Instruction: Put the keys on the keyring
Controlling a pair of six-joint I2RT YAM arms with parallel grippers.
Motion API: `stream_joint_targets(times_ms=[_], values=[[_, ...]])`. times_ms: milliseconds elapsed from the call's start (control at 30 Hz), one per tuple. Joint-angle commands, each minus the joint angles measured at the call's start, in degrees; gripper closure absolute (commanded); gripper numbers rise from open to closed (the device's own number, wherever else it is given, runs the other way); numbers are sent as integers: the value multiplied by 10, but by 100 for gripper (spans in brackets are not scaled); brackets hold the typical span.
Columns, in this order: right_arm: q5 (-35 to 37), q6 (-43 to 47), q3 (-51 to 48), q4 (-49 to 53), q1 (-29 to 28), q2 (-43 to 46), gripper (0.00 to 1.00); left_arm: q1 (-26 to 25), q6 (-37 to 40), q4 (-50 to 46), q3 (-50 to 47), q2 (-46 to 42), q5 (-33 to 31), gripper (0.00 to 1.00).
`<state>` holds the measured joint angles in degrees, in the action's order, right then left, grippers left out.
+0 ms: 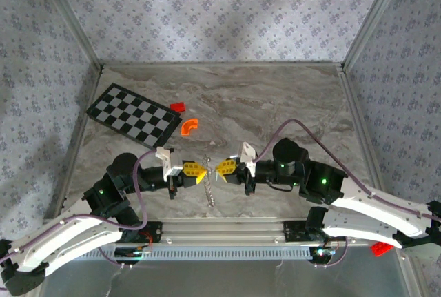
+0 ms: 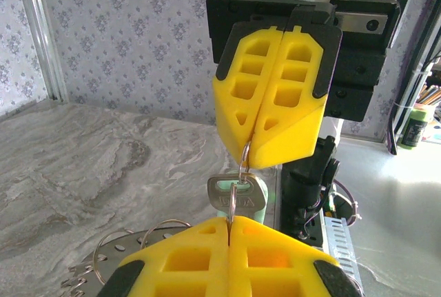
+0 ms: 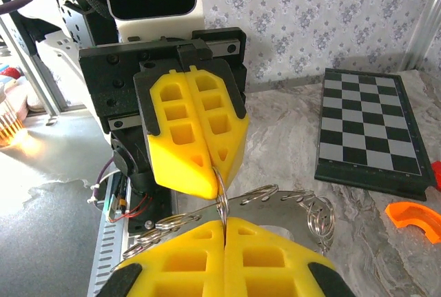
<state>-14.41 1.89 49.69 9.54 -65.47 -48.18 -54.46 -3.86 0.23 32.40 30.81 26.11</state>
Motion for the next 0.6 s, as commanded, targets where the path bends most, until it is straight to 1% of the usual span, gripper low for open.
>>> stream_joint_targets(times_ms=[0, 567], values=[[-8, -8, -4, -14, 3, -1, 100, -3, 9, 38, 2, -2, 2, 100], [-11, -9, -9, -22, 7, -4, 100, -3, 9, 36, 0, -6, 3, 100]])
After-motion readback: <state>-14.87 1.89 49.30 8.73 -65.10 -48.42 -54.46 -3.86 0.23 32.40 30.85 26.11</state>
